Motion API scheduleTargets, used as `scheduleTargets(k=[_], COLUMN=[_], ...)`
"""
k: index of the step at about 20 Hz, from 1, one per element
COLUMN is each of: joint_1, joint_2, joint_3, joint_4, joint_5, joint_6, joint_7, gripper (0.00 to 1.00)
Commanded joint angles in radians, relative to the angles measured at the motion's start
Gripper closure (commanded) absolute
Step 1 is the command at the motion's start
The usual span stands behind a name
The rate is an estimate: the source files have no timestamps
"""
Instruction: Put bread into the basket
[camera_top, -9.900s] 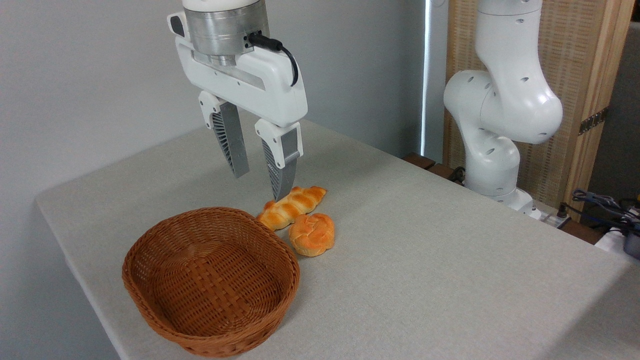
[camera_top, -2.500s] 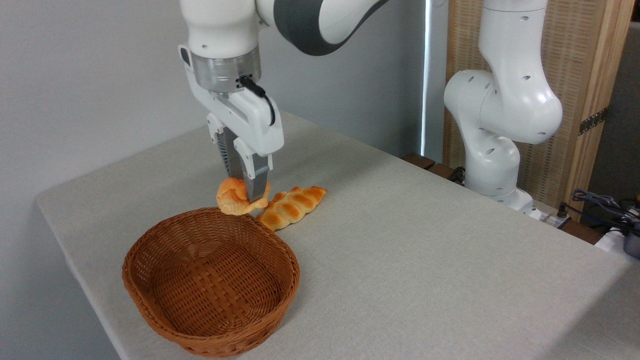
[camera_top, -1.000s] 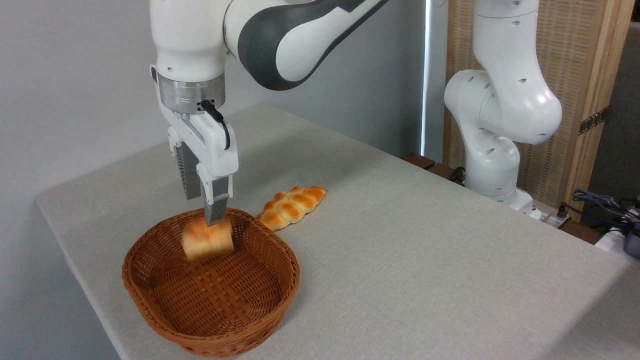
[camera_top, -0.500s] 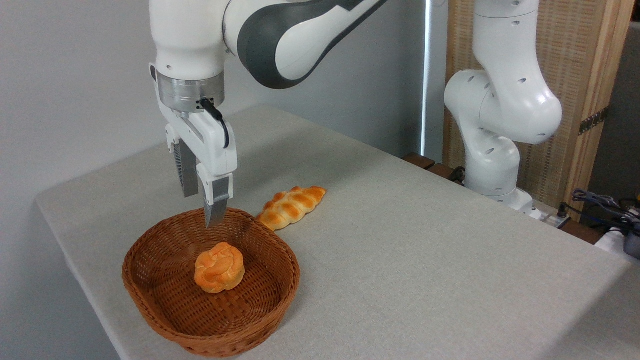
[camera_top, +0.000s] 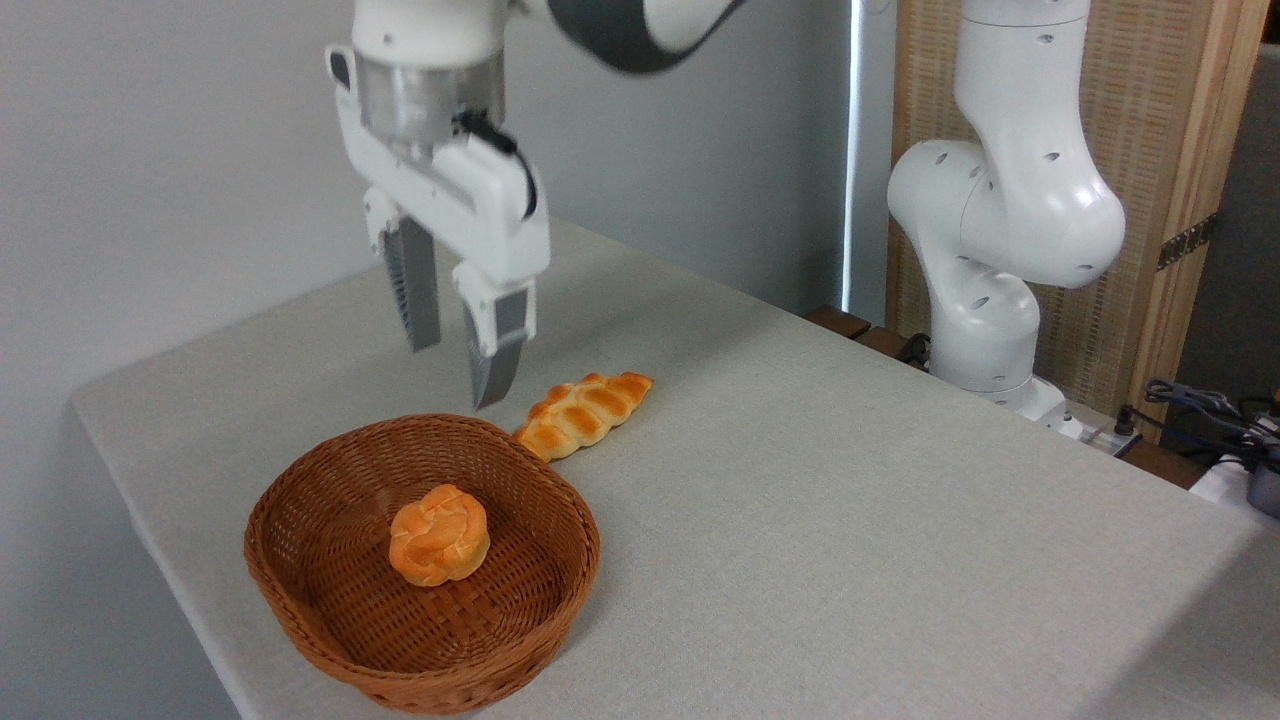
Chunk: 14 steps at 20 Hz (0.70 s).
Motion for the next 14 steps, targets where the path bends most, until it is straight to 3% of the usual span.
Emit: scheduleTargets(k=[1, 9, 11, 14], joint_1=[-0.009, -0.009, -0.009, -0.009], joint_2=[0.007, 0.007, 0.007, 0.009], joint_3=[0.01, 0.015, 0.013, 0.016], joint_4=[0.095, 0.137, 0.137, 0.137], joint_5=[0.041, 0.048, 0.102, 0.116], joint_6=[-0.126, -0.19, -0.192, -0.19], joint_7=[-0.005, -0.008, -0.007, -0.007], gripper=[0.0, 0.0, 0.0, 0.0])
